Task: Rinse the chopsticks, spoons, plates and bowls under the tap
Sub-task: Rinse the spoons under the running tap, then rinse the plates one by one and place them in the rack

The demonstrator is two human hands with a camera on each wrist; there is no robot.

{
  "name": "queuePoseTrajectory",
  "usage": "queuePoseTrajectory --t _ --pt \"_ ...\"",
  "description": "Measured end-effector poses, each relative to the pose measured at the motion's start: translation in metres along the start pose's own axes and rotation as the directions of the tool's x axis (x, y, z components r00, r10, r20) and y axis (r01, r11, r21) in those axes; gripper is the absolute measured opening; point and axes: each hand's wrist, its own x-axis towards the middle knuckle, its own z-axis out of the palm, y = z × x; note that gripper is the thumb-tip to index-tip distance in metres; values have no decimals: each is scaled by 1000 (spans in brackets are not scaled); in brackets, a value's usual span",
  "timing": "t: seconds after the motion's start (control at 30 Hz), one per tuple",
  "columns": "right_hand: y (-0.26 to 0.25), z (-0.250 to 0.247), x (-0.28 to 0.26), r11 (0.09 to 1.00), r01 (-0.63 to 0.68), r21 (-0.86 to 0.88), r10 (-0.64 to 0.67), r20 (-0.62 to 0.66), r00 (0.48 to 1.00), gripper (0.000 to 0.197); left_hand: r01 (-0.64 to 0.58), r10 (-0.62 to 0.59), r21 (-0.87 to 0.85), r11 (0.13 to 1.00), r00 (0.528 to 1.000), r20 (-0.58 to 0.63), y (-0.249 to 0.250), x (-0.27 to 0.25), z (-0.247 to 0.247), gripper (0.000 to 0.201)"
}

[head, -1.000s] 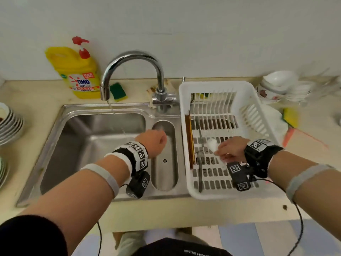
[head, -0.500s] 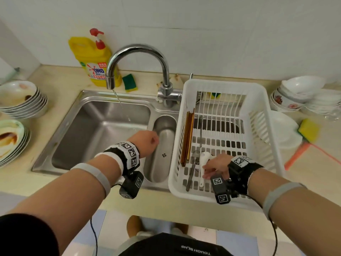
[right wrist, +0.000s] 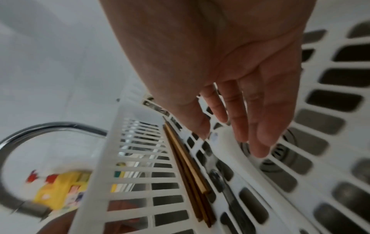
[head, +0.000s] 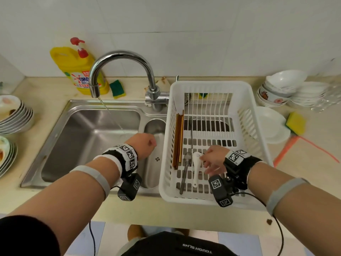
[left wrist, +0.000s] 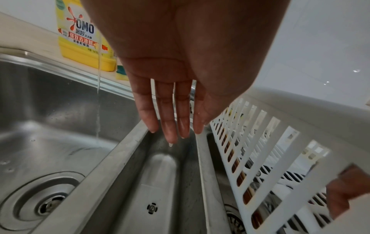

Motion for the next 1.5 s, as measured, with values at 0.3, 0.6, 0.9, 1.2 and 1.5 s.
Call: queuePoseTrajectory --t 0.3,0.6,0.9,1.2,1.5 --pt "-121 -4 -43 704 586 -401 -683 -153 714 11 33 -30 30 999 994 -106 -36 -27 -41 22" --pt "-226 145 -55 319 690 -650 -725 301 619 14 288 -276 6 958 922 -271 -170 -117 -70 17" --pt "-305 331 -61 285 743 -606 -606 487 629 17 505 -502 -78 860 807 -312 -353 -198 -79 28" --pt "-379 495 -29 607 639 -473 -503 394 769 45 678 -697 -179 713 658 -285 -503 -228 -104 52" --pt "-397 532 -17 740 511 -438 -491 166 855 35 664 -748 -356 658 629 -211 -555 -209 -119 37"
